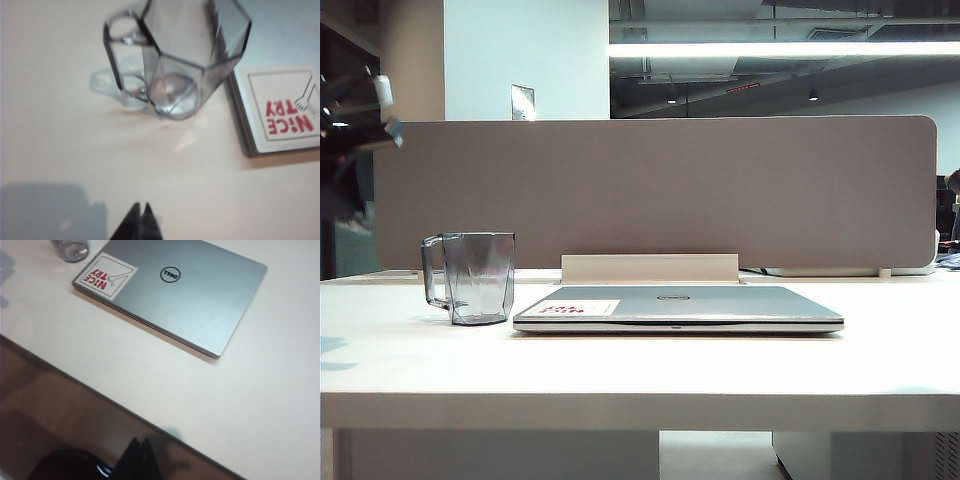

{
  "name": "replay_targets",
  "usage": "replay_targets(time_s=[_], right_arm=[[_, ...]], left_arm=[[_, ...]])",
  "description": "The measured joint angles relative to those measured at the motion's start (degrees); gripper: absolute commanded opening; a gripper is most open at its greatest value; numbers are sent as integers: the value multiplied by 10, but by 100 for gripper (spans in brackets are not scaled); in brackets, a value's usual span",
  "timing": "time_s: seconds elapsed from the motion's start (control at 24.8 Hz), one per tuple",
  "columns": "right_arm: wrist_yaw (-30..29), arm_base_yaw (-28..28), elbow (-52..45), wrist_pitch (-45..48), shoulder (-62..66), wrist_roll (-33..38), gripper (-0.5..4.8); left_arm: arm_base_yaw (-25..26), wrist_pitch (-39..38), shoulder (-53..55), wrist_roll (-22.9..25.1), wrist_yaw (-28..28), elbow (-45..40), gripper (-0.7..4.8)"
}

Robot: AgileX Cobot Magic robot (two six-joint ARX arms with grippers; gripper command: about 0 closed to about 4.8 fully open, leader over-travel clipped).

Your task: Pick up the water cup and place it on the left side of the laptop.

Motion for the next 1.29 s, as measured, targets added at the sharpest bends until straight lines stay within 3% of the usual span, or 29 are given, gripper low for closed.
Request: replay_targets(time_s=[0.28,0.6,0.89,1.29], right_arm=[[19,0,-155,123,-130,45,-6],[47,0,-345,299,-216,62,-6],[46,0,-445,398,-217,57,-6],[46,0,-506,457,-218,58,-6]], left_arm=[[-18,8,-71,-11,0,-31,-6],[-82,26,-162,-25,-26,-108,-6],[-107,36,-199,-36,-33,-148,-6],[-107,86,-254,-73,-35,-254,-6]])
